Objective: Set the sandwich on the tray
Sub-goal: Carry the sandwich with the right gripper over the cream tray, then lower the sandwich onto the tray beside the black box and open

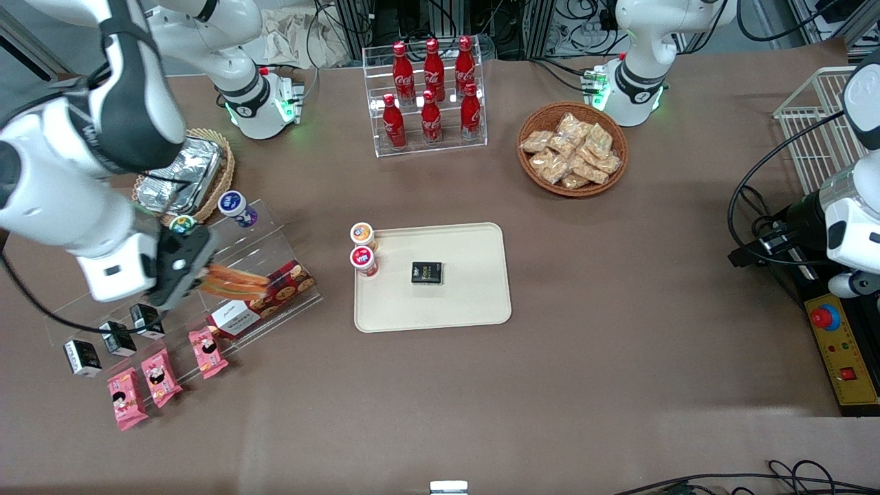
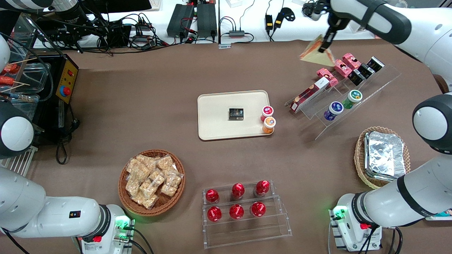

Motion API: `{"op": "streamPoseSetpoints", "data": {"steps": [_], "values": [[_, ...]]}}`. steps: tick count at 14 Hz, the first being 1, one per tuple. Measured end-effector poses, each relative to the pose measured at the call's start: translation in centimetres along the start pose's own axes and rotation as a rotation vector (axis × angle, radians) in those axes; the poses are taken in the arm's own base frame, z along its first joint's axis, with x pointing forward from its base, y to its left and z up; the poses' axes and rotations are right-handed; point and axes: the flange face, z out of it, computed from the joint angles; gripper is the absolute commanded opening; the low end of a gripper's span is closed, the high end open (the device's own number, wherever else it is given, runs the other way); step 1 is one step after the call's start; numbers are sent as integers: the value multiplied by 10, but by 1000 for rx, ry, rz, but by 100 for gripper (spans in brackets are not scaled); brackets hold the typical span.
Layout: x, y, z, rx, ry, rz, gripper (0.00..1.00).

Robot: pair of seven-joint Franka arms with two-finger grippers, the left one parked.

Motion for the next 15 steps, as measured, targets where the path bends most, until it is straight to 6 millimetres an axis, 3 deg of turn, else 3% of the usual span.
{"op": "streamPoseSetpoints", "data": {"steps": [3,7,10,15], "values": [[69,-64,14,-7,8,48,27],[145,-126,74,-29,34,41,27],[175,-137,129,-49,55,31,27],[196,-145,198,-58,53,38,27]]}}
